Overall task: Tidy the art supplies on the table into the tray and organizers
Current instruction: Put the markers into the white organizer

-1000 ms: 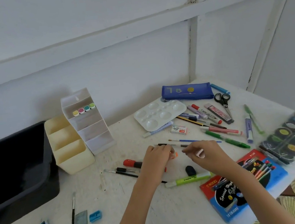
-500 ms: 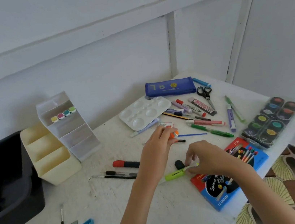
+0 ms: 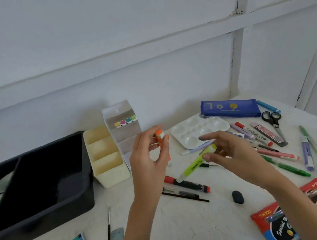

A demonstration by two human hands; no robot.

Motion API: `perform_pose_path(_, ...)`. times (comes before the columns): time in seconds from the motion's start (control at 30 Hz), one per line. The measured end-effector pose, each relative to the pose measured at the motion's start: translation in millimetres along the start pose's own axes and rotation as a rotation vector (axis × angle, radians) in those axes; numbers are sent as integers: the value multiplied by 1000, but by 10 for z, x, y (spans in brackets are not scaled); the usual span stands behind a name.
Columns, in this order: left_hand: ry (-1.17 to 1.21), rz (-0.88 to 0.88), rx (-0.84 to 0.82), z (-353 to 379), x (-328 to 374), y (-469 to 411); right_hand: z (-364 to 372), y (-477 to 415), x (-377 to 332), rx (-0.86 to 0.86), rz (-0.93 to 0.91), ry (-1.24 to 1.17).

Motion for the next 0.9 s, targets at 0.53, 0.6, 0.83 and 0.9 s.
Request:
perform_pose_path(0.53, -77, -194, 107, -925, -638, -387, 785, -684, -860, 156, -330, -341)
perform_pose_path(0.6, -62, -200, -13, -859, -708, -554, 896, -773, -939, 152, -391, -263)
perform_pose_path(0.83, -95, -229, -366, -531, -994, -958, 1361, -1031, -1037, 20, -606, 67)
perform_pose_path(0.9, -109, -240, -359, -512, -1044, -969, 1465, -1121, -1008, -27, -622, 183)
Point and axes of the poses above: each hand's wrist, its own y-axis away from the middle knuckle, its own z-axis out of the palm, x = y × z, the point moved 7 cm from there along -y, towards the middle knuckle, and after that the axes turned 10 degrees about -y, right-handed, at the moved point
